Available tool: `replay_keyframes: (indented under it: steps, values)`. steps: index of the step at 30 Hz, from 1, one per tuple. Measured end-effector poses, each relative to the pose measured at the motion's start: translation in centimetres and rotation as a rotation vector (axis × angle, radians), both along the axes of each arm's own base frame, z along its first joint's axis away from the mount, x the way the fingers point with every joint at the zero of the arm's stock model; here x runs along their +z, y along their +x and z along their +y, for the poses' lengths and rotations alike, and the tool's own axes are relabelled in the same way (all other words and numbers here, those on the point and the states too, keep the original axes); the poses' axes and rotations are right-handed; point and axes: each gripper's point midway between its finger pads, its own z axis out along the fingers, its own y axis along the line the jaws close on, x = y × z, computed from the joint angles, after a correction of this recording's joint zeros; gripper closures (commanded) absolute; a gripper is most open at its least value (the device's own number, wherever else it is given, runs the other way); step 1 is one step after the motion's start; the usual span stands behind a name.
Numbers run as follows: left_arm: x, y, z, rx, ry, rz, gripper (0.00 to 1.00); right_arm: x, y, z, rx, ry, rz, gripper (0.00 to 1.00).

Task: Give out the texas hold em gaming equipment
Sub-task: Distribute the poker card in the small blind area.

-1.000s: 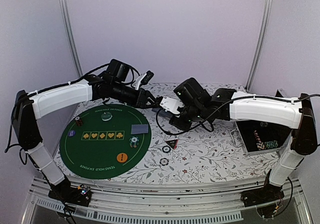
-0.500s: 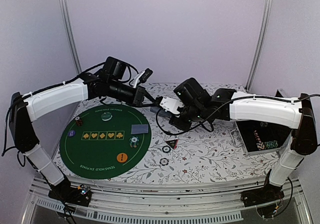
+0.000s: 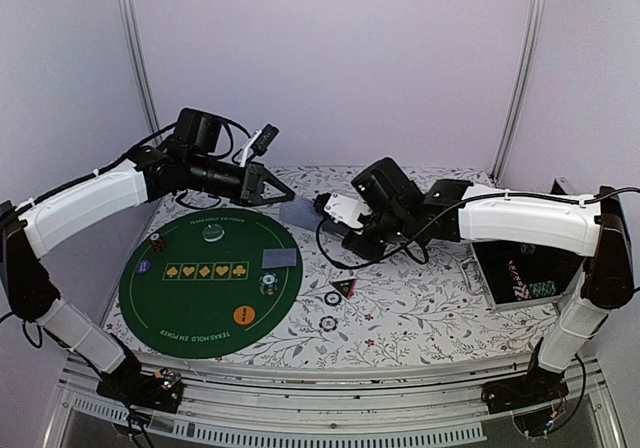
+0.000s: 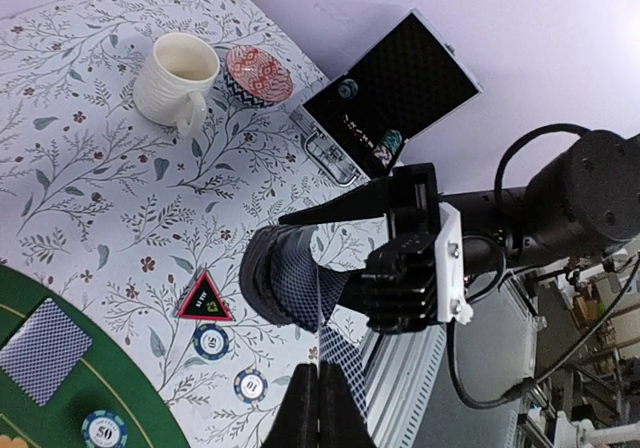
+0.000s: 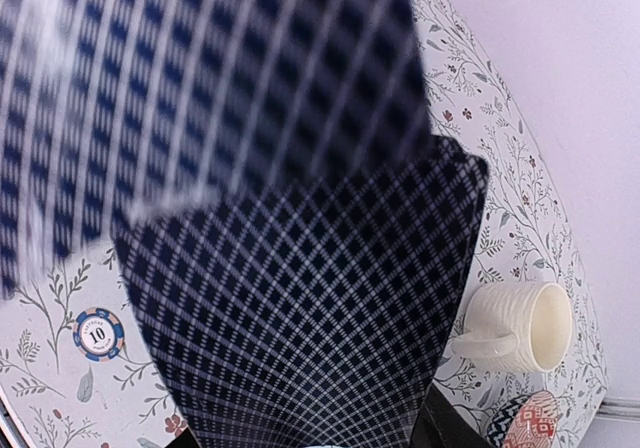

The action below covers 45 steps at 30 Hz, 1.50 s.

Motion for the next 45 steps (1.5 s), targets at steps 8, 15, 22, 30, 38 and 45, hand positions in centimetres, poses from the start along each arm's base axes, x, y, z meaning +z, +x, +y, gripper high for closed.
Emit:
replay_keyframes:
  steps: [8,15,22,30,38,45]
  values:
    - [0.5,1.6,5.9,0.171,-0.016,0.025,1.00,-0.6,0.3,-0.4,-0.009,-0.002,0.004,0.56]
    - [-4.7,3.3,21.8,0.657,0.140,0.219,1.00,-1.3,-0.2,-1.1,-0.007,-0.010,0.012,0.55]
    - [-6.1,-0.3,28.6,0.994,0.231,0.311,1.00,-0.5,-0.4,-0.6,0.014,0.038,-0.003,0.55]
    - [-10.3,-3.2,35.0,1.406,0.199,0.479,1.00,0.2,-0.7,-0.3,0.042,0.064,-0.011,0.55]
    - [-19.3,-6.4,38.2,1.635,0.162,0.727,1.00,2.9,-1.1,0.0,0.065,0.136,-0.040,0.55]
    - [-19.0,-6.3,41.6,1.779,0.152,0.656,1.00,3.1,-1.2,0.0,0.071,0.144,-0.039,0.55]
